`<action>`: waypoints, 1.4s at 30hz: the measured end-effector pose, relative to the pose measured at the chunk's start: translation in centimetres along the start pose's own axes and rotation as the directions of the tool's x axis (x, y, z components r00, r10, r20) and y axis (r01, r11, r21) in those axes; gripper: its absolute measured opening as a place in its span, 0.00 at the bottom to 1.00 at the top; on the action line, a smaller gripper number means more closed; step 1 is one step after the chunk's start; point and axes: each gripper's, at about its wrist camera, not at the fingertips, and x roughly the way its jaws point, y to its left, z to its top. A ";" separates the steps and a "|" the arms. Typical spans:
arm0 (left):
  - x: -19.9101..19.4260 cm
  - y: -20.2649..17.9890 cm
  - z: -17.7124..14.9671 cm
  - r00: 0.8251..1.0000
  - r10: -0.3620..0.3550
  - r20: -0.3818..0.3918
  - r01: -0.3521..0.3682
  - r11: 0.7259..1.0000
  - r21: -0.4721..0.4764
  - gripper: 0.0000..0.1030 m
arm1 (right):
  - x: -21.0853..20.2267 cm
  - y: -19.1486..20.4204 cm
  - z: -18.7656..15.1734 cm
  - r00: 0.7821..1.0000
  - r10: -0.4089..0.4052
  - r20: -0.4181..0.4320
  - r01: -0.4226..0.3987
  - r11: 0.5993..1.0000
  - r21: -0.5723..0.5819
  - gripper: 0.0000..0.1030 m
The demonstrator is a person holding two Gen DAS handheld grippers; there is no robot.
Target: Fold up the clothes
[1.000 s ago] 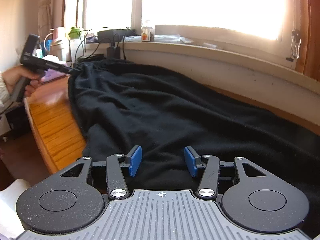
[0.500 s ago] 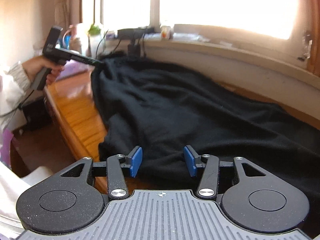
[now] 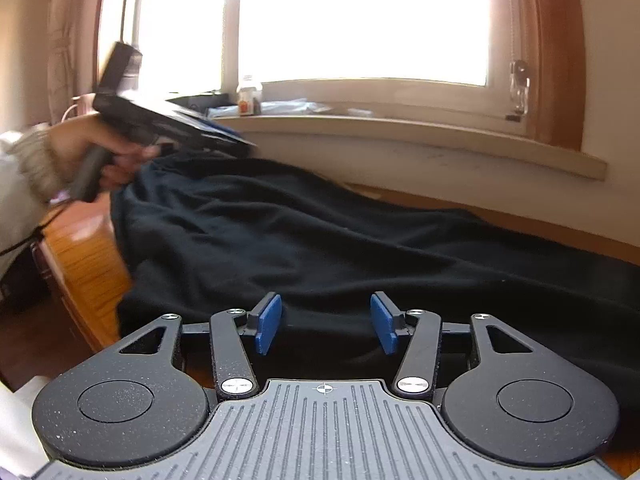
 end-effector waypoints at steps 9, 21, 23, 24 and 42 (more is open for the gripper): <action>13.8 -0.5 3.3 0.970 -0.100 -0.222 0.124 0.988 0.096 0.71 | -0.2 -0.4 -2.1 0.999 0.033 0.003 -0.033 0.999 0.034 0.49; 14.0 -0.8 4.5 0.995 -0.019 -0.097 0.025 0.998 0.065 0.03 | -0.7 -0.7 -2.9 0.998 0.043 0.054 -0.046 0.997 0.062 0.49; 13.5 -1.3 4.5 0.994 0.004 -0.105 0.004 0.997 0.079 0.11 | -1.2 -0.9 -2.9 0.997 0.039 0.065 -0.044 0.996 0.075 0.49; 13.0 -1.6 4.5 0.994 0.022 -0.104 -0.013 0.997 0.079 0.27 | -1.6 -1.1 -2.9 0.997 0.028 0.071 -0.033 0.997 0.073 0.49; -3.9 -18.6 -2.6 0.994 -0.112 0.011 0.107 0.967 0.232 0.75 | -5.6 -5.8 -3.7 0.985 -0.171 -0.018 0.172 0.983 0.064 0.50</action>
